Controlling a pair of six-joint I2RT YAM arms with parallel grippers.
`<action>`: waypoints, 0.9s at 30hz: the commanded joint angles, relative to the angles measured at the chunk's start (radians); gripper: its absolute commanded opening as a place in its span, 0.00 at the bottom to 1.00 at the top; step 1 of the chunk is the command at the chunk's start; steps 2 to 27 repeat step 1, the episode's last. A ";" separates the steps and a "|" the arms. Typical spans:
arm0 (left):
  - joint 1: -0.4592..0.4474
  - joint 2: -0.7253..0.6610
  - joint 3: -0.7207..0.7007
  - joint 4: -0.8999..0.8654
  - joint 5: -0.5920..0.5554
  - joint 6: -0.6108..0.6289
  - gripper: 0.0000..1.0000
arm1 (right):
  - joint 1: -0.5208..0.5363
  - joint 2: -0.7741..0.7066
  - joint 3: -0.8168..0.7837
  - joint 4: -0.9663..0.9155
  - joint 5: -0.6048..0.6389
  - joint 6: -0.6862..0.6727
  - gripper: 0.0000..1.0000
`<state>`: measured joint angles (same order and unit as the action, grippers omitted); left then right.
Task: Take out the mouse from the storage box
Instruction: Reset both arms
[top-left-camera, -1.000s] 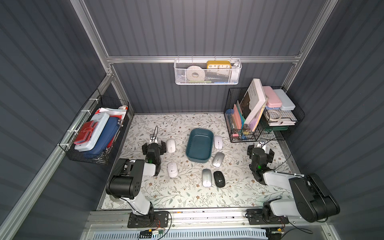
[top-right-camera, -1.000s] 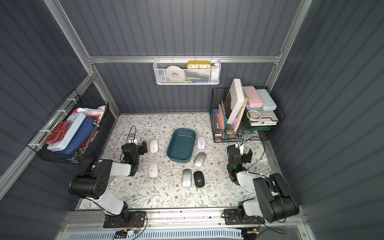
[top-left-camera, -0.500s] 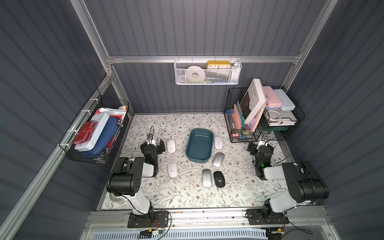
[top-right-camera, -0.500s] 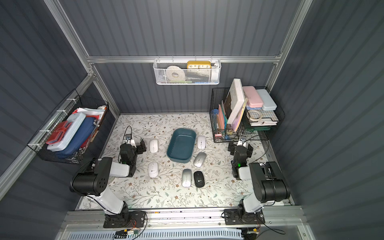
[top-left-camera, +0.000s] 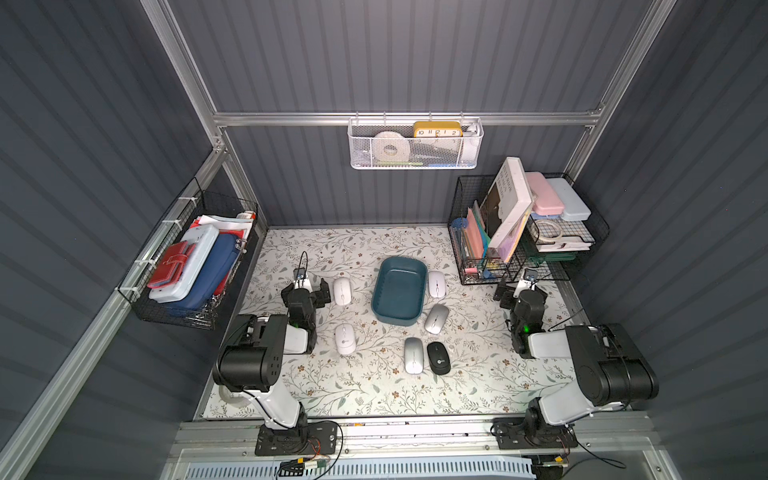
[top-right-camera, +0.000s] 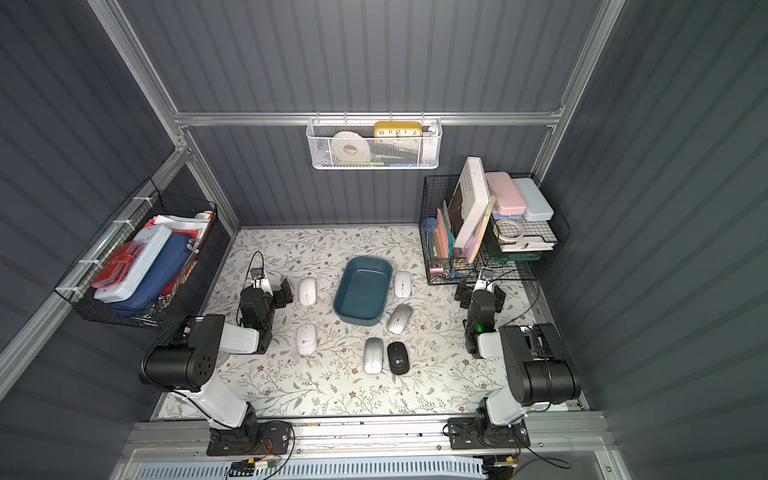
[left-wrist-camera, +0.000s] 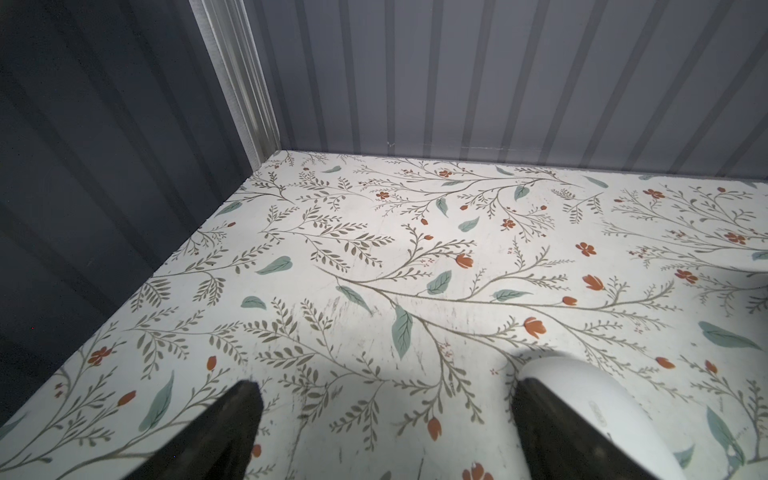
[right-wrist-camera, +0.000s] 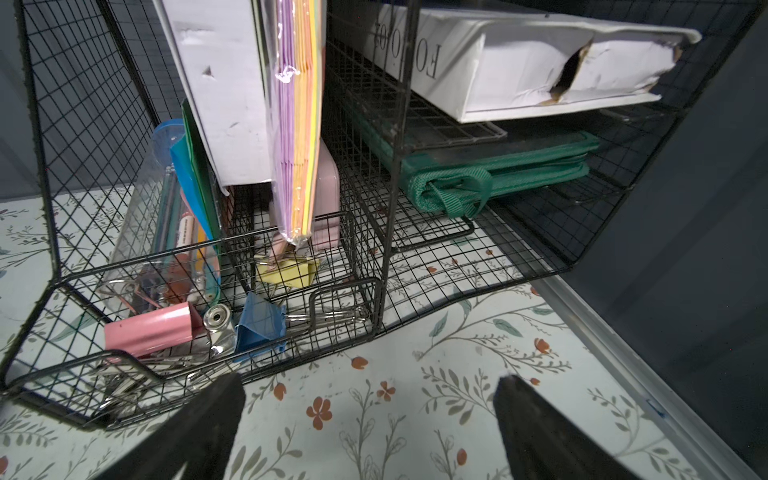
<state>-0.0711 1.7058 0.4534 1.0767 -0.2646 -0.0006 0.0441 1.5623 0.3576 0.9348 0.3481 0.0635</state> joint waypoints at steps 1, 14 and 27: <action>0.004 -0.003 -0.001 0.011 0.009 -0.013 0.99 | -0.002 -0.008 0.016 0.006 -0.005 0.010 0.99; 0.004 -0.003 -0.001 0.011 0.009 -0.013 0.99 | -0.002 -0.008 0.016 0.006 -0.005 0.010 0.99; 0.004 -0.003 -0.001 0.011 0.009 -0.013 0.99 | -0.002 -0.008 0.016 0.006 -0.005 0.010 0.99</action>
